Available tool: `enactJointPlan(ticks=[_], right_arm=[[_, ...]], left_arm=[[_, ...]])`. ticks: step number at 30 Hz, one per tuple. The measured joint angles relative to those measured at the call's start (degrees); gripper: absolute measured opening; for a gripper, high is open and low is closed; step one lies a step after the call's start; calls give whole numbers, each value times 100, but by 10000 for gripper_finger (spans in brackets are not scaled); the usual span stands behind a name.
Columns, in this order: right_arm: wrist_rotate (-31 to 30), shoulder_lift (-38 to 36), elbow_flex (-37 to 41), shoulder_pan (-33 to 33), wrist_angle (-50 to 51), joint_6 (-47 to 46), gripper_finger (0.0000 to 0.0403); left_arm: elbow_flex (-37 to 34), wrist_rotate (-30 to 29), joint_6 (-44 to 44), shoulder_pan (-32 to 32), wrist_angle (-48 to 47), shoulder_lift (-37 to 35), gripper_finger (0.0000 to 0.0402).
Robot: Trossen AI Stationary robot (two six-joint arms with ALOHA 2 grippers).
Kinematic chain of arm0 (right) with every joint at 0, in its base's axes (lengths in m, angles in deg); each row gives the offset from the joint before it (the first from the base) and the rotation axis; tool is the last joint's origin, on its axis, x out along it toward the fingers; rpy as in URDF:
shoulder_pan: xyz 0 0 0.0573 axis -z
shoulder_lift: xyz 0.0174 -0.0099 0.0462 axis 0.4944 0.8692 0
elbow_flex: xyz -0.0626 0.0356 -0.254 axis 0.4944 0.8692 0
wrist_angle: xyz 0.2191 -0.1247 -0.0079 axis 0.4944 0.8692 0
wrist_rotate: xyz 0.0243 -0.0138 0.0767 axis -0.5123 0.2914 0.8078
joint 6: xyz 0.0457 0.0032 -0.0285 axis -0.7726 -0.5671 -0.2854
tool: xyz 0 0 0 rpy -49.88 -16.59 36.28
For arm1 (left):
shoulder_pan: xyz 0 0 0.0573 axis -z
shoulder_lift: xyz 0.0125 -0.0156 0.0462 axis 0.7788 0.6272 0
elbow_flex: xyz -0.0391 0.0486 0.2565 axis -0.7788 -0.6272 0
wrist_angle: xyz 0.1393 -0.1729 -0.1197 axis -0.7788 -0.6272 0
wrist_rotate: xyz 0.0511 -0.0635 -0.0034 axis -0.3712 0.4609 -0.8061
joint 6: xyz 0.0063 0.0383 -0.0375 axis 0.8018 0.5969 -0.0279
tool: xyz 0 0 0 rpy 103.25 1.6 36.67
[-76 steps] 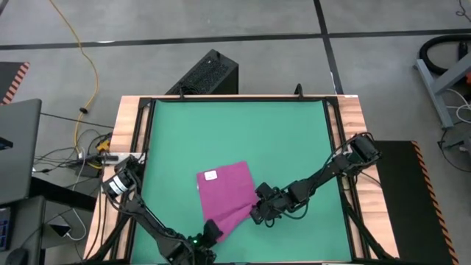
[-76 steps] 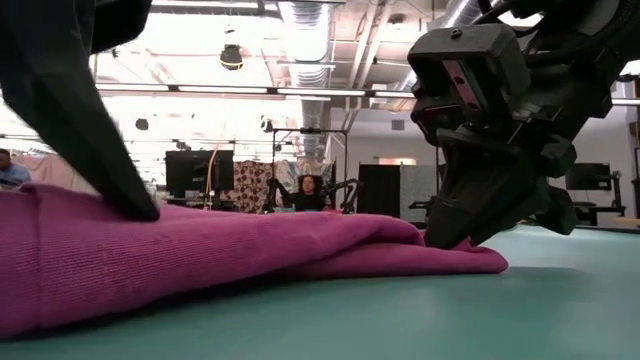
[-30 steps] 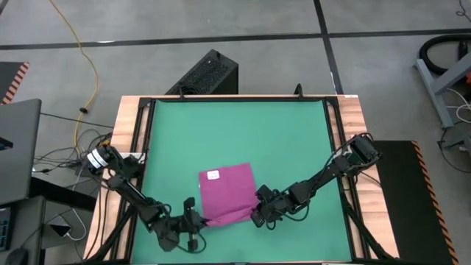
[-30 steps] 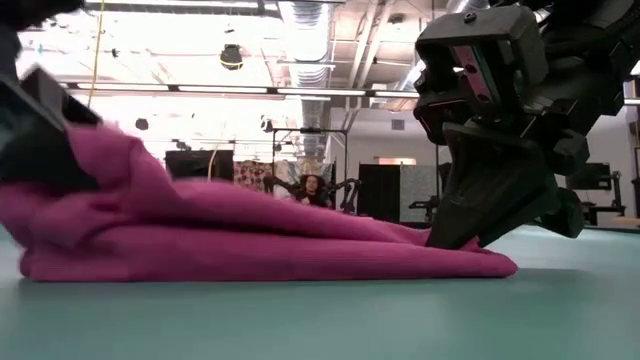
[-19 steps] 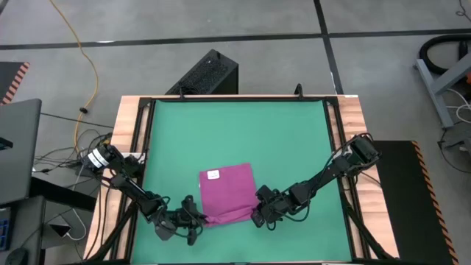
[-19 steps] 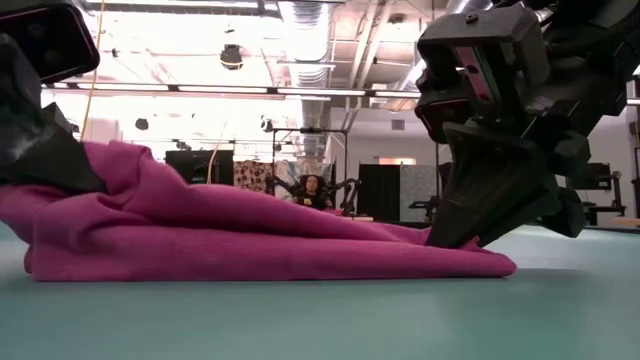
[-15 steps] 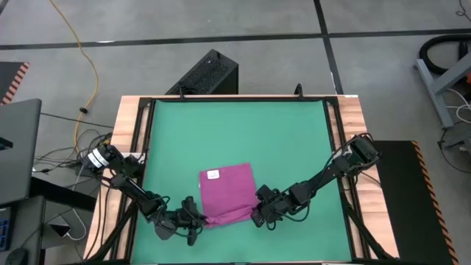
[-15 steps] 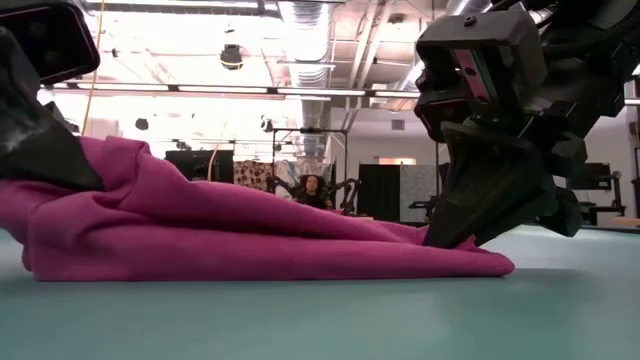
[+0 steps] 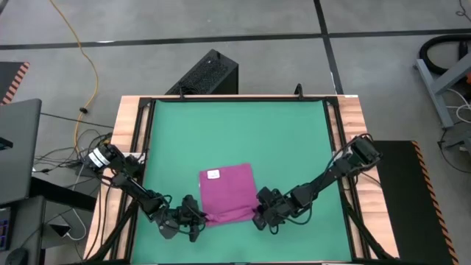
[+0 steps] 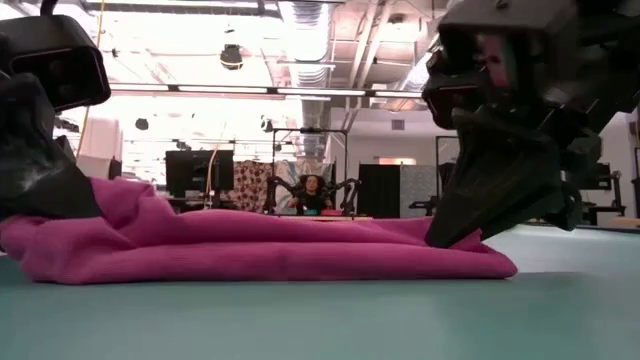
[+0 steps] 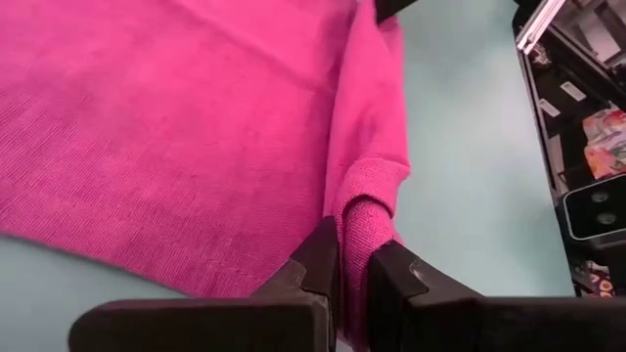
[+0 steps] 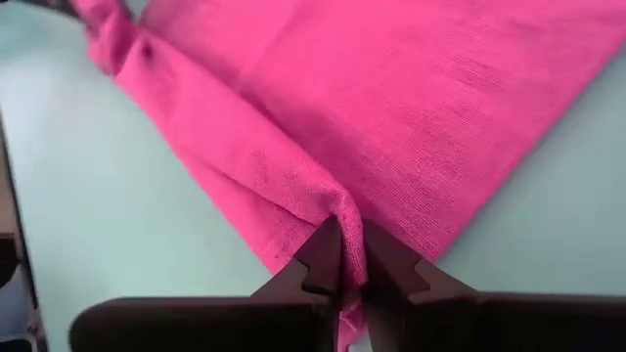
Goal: Roll towel
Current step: Roll the pink towel
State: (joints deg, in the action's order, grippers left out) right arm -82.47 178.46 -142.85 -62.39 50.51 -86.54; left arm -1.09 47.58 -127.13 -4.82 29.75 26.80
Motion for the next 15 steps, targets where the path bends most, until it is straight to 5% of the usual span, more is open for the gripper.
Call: enactJointPlan(ticks=[15], right_arm=[[22,-103,2,-120,-372,868,97]], left_arm=[[-2,10,102,-3,-10,2,16]])
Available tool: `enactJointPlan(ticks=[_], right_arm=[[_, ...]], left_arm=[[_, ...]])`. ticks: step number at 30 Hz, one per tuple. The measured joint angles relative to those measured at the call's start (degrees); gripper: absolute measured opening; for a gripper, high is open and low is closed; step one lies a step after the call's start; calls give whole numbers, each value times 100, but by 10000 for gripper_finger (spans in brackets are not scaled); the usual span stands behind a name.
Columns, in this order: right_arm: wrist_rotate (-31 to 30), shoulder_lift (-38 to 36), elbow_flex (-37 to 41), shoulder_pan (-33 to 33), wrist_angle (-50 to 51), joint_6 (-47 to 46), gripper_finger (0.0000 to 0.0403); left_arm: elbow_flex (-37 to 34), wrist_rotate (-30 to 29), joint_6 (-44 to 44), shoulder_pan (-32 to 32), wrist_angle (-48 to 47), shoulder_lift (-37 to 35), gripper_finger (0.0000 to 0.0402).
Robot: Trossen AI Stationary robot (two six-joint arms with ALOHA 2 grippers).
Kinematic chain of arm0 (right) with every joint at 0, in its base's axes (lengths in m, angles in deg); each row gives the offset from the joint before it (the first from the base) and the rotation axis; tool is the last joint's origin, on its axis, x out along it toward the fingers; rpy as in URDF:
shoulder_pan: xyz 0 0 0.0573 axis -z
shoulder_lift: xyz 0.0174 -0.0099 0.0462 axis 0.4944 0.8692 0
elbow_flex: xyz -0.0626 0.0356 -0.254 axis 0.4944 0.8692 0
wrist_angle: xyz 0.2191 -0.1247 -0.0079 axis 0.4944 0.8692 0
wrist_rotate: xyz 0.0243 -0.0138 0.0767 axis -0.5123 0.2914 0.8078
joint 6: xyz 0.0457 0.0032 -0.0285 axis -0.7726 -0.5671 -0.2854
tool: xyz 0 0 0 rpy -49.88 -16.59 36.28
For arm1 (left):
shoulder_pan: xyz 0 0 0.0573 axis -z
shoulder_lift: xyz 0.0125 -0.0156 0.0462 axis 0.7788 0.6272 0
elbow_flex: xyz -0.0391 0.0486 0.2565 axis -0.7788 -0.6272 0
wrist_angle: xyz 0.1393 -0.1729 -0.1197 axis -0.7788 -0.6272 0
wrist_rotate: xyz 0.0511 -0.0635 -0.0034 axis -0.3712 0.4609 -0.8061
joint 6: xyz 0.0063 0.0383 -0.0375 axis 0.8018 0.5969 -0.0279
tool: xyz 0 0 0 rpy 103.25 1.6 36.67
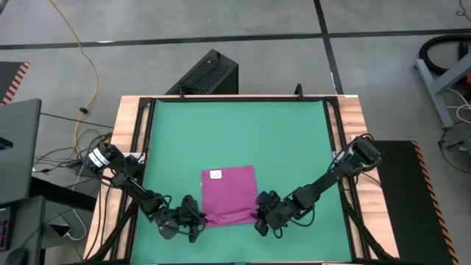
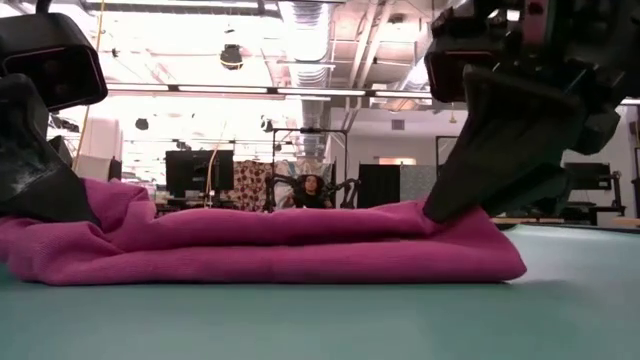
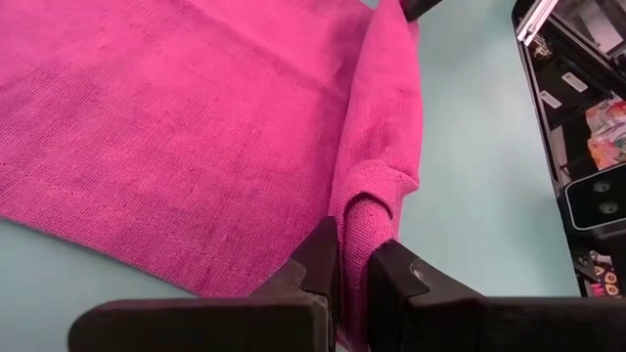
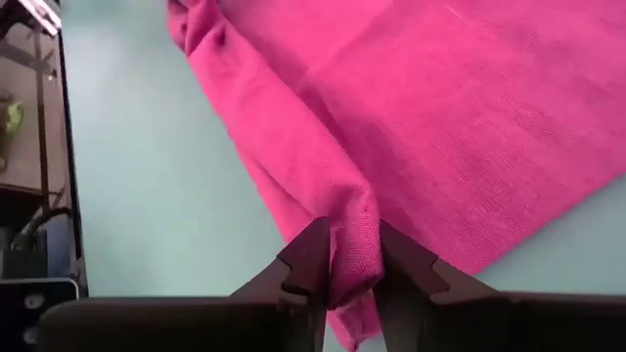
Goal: Roll towel
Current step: Roll the pink towel
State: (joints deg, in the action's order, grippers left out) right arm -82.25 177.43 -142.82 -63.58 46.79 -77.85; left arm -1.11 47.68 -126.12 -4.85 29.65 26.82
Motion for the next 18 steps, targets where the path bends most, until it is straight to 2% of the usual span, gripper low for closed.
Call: enactJointPlan(ticks=[12,15,18], right_arm=[[-51,-295,-4,-119,591,263,104],[-734,-400,-5,-222,610,641,100],[-1773,-578,-106,-488,606,1298,85]], left_arm=[[0,15,81,0,1,0,16],[0,23,48,-2,3,0,16],[0,26,20,-2,25,2,16]])
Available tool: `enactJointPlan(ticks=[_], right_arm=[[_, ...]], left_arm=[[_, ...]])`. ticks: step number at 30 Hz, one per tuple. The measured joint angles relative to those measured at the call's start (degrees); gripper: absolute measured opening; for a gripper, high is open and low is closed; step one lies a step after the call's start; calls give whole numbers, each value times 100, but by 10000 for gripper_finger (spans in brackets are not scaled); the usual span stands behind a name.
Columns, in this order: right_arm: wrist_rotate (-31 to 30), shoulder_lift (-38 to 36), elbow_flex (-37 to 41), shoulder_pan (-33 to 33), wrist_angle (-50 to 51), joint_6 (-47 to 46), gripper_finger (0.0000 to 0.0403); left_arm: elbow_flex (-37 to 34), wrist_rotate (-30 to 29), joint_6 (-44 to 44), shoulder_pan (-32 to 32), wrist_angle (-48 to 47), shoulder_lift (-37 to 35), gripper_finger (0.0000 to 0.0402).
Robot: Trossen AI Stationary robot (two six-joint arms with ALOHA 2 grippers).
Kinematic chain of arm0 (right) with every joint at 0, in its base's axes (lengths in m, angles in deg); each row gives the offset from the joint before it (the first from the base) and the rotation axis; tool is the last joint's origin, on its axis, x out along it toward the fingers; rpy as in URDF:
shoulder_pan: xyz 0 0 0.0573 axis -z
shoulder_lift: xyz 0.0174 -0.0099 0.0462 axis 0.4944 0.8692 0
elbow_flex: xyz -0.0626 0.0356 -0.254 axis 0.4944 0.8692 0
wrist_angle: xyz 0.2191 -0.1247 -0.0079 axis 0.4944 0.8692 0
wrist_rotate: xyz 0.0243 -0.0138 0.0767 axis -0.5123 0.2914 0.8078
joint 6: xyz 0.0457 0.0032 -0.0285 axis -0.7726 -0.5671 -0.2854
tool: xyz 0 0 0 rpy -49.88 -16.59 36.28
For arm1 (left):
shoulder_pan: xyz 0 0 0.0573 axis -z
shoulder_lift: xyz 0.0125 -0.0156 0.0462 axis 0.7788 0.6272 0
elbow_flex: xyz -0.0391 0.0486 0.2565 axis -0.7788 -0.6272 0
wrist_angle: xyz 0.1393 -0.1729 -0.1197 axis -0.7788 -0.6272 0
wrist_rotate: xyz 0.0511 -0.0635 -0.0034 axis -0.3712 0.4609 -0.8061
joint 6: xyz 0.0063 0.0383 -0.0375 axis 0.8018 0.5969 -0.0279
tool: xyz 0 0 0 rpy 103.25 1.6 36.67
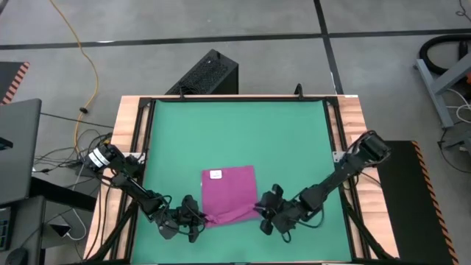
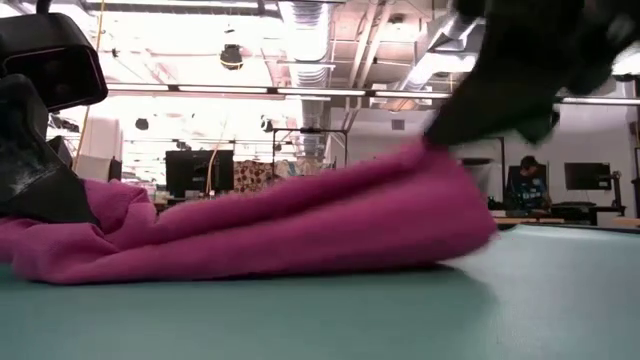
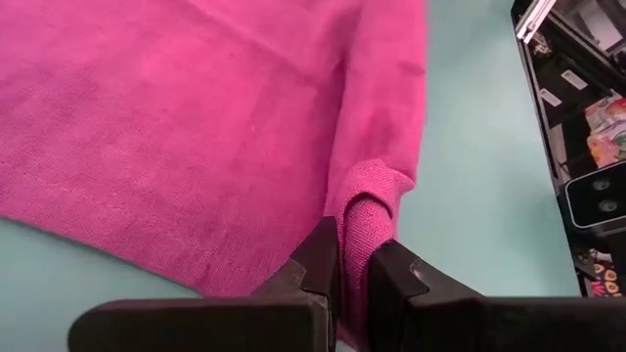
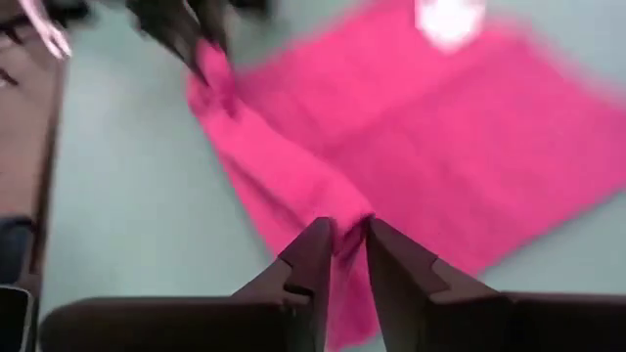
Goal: Roll towel
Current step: Roll the pink towel
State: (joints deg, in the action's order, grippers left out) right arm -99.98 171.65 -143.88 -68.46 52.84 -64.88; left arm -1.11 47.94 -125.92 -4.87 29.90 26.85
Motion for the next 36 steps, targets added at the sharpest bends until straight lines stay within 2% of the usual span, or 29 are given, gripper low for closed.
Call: enactJointPlan(ticks=[2,4,8,12,14,16,24,31,36], right_arm=[[-448,-67,-28,-167,1,253,73],[-477,-79,-36,-247,2,277,63],[-183,81,-34,-262,-27,-16,54],[-172,267,-32,-224,-861,953,30],[173,392,-41,-75,-1166,1319,11],[486,536,-34,81,-1325,1475,10],[1187,1029,-32,556,-1532,1503,6],[1069,1166,-32,659,-1057,1024,5],[1046,1453,-51,721,-1146,574,4]], left_arm=[[0,-2,-1,0,19,0,16],[0,9,28,-22,19,0,16],[0,40,30,-37,18,0,16],[0,41,32,-68,27,0,16],[0,69,30,-90,26,0,16],[-2,68,29,-117,49,2,16],[0,363,122,-267,133,2,16],[0,434,231,-269,150,2,16],[0,634,366,-230,125,-173,31]])
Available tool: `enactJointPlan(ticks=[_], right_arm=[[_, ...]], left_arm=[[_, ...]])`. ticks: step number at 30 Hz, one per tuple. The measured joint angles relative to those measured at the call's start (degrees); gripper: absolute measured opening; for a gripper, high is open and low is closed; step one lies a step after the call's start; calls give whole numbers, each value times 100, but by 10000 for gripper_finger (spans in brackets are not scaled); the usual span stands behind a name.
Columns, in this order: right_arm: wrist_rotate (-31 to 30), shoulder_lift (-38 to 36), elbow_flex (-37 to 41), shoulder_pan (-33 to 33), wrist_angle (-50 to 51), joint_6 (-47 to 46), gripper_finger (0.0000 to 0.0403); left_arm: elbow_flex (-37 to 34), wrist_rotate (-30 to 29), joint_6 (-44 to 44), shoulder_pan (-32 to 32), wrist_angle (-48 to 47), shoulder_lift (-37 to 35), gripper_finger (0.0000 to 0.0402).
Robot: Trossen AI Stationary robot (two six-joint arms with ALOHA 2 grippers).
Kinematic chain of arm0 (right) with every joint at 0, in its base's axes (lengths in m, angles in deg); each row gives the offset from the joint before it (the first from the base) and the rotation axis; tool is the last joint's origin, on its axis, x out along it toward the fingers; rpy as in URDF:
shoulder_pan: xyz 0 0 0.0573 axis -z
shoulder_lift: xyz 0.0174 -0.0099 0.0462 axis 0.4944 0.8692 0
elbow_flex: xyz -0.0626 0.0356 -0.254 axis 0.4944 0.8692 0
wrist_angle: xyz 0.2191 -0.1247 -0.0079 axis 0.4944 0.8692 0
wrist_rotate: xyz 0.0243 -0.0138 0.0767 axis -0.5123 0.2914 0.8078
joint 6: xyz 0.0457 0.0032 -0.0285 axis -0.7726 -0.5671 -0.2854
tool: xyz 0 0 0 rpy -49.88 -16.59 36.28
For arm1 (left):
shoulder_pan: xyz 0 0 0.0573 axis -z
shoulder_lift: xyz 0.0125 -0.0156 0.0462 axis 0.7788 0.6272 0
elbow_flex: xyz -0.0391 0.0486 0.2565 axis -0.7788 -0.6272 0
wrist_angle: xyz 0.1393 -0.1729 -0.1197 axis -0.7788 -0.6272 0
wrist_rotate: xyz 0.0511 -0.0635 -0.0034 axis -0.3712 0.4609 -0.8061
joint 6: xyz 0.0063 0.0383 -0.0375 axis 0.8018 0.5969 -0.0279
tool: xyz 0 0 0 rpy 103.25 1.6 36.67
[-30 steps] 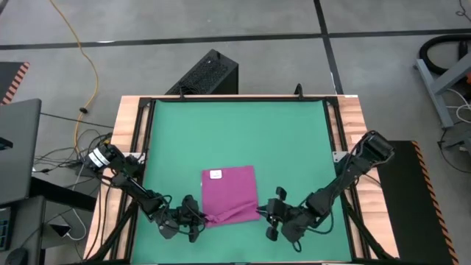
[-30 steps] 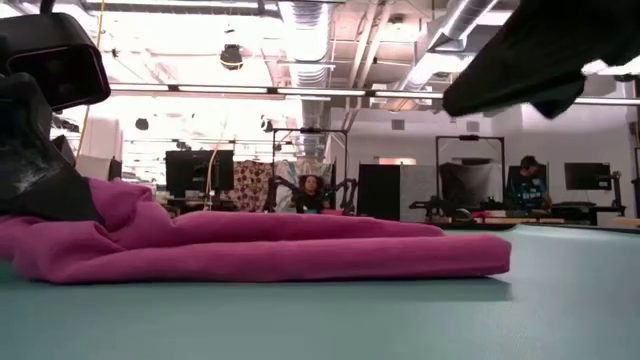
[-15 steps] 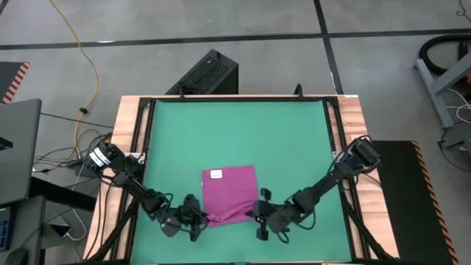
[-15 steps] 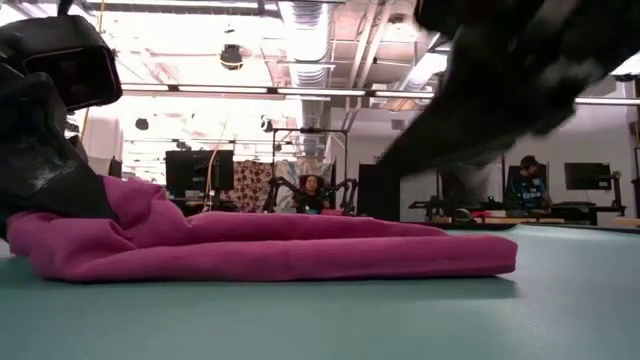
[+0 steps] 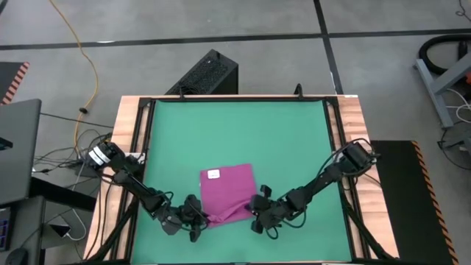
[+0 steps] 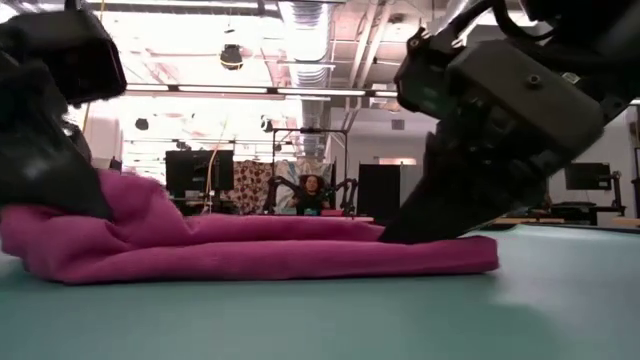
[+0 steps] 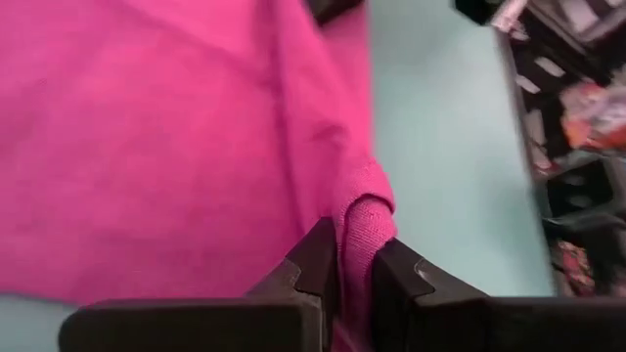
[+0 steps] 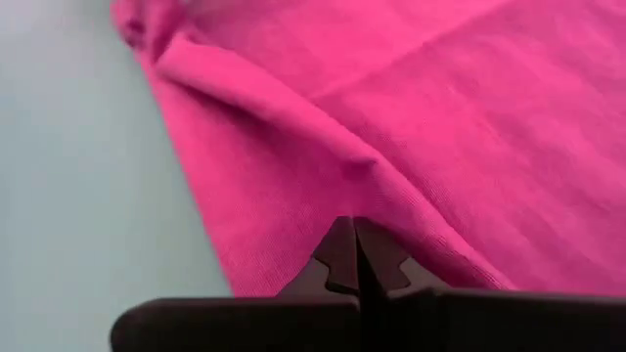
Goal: Roll towel
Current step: Roll the pink towel
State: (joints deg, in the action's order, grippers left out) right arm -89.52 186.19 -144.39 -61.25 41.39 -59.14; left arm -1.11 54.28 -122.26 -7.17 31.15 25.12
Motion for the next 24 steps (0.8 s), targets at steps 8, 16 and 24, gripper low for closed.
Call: enactJointPlan(ticks=[8,16,24], right_arm=[[26,128,4,0,-61,-262,3],[109,146,8,2,-42,-335,3],[142,150,14,33,-48,-384,5]], left_arm=[[0,700,-31,67,-836,-862,48],[2,383,-544,323,-2372,-1469,33],[505,-1644,1119,1030,-1869,-1418,3]])
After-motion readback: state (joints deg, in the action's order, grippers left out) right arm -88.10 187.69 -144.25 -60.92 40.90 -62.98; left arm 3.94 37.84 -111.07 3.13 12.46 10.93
